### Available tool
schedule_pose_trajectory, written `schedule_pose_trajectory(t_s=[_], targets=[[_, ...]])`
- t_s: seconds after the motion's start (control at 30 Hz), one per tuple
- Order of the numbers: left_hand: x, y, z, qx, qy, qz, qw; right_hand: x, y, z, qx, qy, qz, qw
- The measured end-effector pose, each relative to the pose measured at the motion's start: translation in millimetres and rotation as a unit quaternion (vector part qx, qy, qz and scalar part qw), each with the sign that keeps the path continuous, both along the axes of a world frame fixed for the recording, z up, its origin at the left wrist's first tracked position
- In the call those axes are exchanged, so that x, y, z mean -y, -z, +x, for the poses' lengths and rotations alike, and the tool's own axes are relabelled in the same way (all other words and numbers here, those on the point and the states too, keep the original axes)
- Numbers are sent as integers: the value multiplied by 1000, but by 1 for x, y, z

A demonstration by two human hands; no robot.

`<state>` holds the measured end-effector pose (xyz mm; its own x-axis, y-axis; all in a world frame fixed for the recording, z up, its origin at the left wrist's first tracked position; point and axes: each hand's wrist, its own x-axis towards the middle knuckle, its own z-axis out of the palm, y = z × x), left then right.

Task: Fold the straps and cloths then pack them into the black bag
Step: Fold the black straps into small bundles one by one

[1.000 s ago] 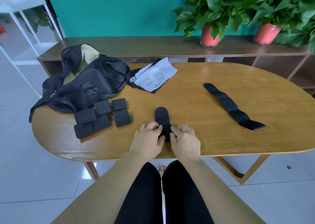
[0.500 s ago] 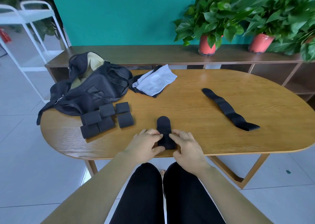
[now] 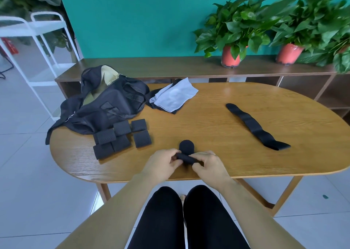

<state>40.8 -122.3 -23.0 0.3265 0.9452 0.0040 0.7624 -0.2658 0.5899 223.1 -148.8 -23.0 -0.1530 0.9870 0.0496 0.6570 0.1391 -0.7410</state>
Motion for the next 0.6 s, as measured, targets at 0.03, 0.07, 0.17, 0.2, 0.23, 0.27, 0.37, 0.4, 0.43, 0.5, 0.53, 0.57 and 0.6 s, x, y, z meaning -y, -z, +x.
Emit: schedule_pose_trajectory(t_s=[0.03,0.07,0.17,0.2,0.23,0.27,0.37,0.4,0.43,0.5,0.53,0.57,0.6], targets=[[-2,0,3,12,-24,0,1000,-1,0,-2,-21,17,-11,1000],[-4,0,5,22,-45,3,999,-3,0,-4,-34,36,-19,999],[-9,2,13,40,-87,13,995,-11,3,-10,-22,91,-4,996],[-10,2,16,39,-97,17,994,-14,5,-11,-12,110,6,994],[-12,2,18,36,-104,18,994,-16,6,-13,-2,129,15,992],[-13,2,20,32,-110,18,993,-19,7,-14,11,145,21,989],[-17,4,24,16,-124,6,992,-26,9,-18,56,175,22,983],[-18,4,24,9,-128,6,992,-27,9,-20,67,183,22,981],[-18,5,25,1,-131,5,991,-28,10,-21,81,190,24,978],[-20,6,26,-7,-134,7,991,-28,13,-23,115,202,33,972],[-20,6,26,-9,-135,11,991,-28,14,-23,130,204,38,970],[-21,6,26,-14,-137,10,990,-28,14,-24,140,205,41,968],[-21,7,27,-20,-139,13,990,-28,14,-25,143,207,42,967]])
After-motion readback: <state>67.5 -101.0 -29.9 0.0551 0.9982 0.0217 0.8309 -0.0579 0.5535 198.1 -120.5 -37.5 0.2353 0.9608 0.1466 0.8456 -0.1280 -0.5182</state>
